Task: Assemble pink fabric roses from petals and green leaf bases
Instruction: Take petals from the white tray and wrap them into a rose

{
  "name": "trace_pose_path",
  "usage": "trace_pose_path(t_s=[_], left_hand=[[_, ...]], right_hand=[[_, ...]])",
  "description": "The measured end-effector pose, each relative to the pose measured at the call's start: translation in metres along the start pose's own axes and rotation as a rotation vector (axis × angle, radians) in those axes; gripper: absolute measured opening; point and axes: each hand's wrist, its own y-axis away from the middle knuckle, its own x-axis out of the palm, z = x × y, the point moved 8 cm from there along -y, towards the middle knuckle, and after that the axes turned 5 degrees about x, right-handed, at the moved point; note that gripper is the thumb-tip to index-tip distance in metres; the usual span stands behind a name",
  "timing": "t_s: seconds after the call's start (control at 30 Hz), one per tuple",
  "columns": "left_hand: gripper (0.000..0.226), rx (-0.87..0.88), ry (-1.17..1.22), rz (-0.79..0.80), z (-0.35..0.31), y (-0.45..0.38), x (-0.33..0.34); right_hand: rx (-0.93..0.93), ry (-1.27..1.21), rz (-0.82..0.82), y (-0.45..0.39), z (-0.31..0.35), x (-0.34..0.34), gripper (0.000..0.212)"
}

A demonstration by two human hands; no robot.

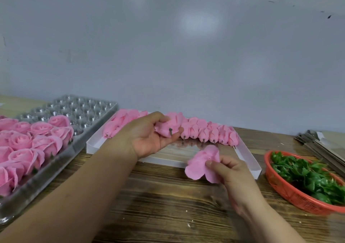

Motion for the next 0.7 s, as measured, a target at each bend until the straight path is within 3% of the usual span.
trace_pose_path(t_s=[0.2, 0.27, 0.4, 0.53, 0.7], left_hand=[[0.007, -0.012, -0.019, 0.01, 0.005, 0.0, 0.003], [0.006, -0.012, -0.03, 0.009, 0.005, 0.0, 0.004], [0.01, 0.001, -0.067, -0.003, 0.005, 0.001, 0.004], [0.015, 0.026, -0.148, -0.01, 0.005, 0.001, 0.004], [0.016, 0.049, -0.162, -0.027, 0.0, -0.001, 0.001]], right_hand=[[-0.041, 0.312, 0.175, 0.015, -0.009, 0.049, 0.023], [-0.172, 0.44, 0.194, 0.022, 0.001, 0.055, 0.028], [-0.563, 0.756, 0.014, 0.04, 0.029, 0.055, 0.024], [-0.558, 1.027, 0.074, 0.043, 0.019, 0.07, 0.03], [-0.544, 1.241, 0.182, 0.041, 0.006, 0.091, 0.022]])
